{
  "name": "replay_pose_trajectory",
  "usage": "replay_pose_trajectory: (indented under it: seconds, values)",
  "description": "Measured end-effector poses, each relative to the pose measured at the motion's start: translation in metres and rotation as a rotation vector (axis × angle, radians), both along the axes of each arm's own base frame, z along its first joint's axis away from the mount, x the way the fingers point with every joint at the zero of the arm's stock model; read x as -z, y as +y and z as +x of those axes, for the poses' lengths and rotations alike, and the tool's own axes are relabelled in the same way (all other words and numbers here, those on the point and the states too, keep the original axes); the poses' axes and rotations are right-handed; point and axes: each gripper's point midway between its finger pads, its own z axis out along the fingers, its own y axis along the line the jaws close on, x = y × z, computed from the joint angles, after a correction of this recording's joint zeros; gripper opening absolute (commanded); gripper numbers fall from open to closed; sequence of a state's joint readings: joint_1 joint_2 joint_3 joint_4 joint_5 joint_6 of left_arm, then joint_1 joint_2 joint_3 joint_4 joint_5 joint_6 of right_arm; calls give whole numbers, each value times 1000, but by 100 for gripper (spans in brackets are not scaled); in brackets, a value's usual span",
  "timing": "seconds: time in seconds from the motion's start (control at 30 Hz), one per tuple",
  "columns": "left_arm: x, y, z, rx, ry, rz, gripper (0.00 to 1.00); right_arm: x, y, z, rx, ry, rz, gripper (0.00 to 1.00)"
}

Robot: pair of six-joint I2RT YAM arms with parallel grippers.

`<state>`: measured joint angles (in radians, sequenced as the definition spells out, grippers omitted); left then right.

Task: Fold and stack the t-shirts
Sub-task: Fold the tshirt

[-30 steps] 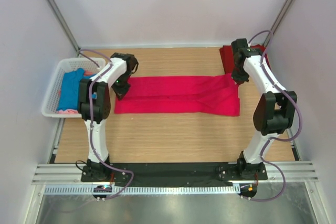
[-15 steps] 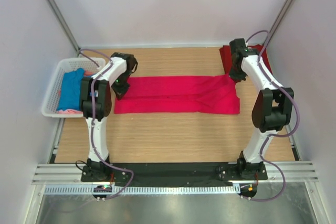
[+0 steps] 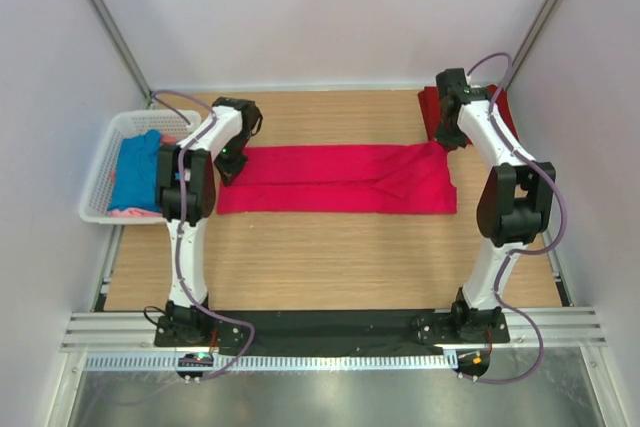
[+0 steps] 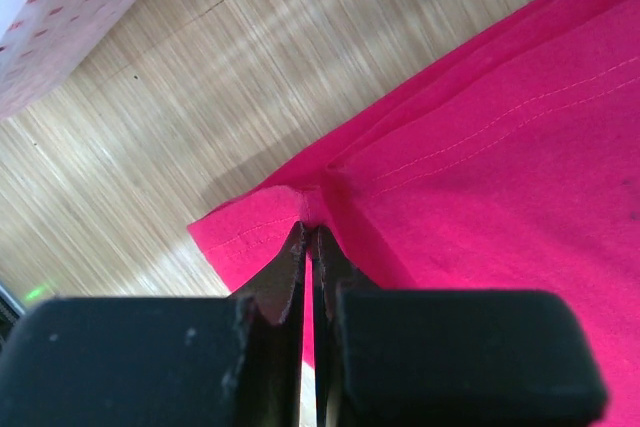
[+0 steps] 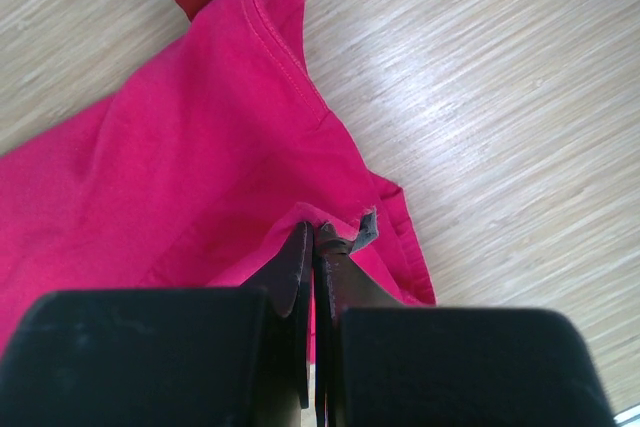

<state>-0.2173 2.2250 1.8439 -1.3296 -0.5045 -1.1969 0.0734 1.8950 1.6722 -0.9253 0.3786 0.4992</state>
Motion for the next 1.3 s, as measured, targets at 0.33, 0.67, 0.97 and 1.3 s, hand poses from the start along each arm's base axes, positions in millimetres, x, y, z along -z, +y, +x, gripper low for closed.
replay_pose_trajectory:
  seconds: [0.33, 0.67, 0.97, 1.3]
  values:
    - [10, 1, 10, -3, 3, 8, 7, 18, -1, 11, 10, 25, 0, 5]
    - [-3, 2, 33, 0, -65, 21, 37, 16, 3, 23, 66, 2, 31, 53]
    - [-54, -16, 17, 176, -109, -48, 43, -15, 49, -22, 62, -37, 207, 47]
    - [-11, -63, -49, 395, 33, -280, 47, 56, 109, -86, 93, 147, 357, 46]
